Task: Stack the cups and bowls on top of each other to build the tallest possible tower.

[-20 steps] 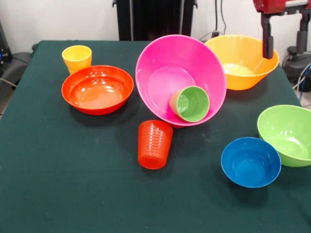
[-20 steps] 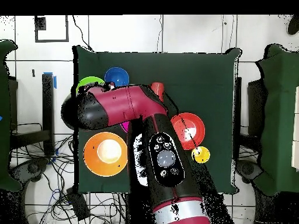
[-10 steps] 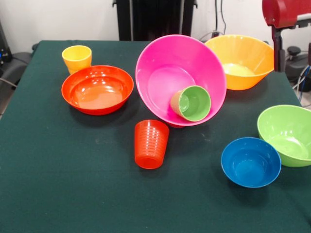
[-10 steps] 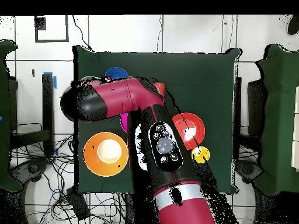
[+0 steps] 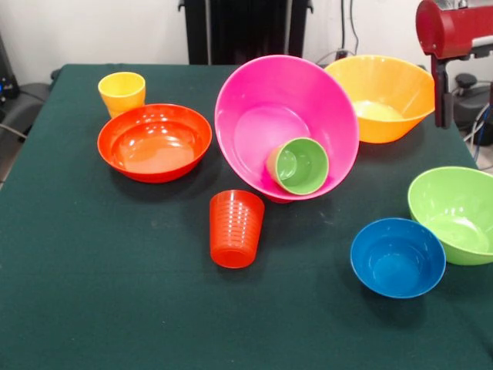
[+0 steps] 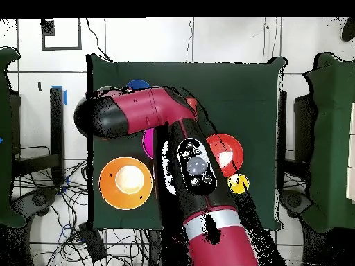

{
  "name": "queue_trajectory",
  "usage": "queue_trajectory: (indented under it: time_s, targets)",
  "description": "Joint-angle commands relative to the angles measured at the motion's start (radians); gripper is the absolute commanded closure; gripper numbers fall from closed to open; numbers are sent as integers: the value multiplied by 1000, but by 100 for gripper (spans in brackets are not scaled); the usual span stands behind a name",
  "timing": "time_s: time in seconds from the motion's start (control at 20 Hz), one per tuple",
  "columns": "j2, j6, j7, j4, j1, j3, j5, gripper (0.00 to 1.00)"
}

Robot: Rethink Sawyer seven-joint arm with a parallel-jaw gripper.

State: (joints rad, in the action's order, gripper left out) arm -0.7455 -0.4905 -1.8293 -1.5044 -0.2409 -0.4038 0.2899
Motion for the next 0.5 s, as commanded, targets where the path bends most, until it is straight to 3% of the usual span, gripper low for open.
queue_trajectory:
  time_s: [0.05,0.5]
  targets:
    - [39,-137,210,86,-4,-23,135,0]
    - [93,-138,245,144,-43,-50,186,0]
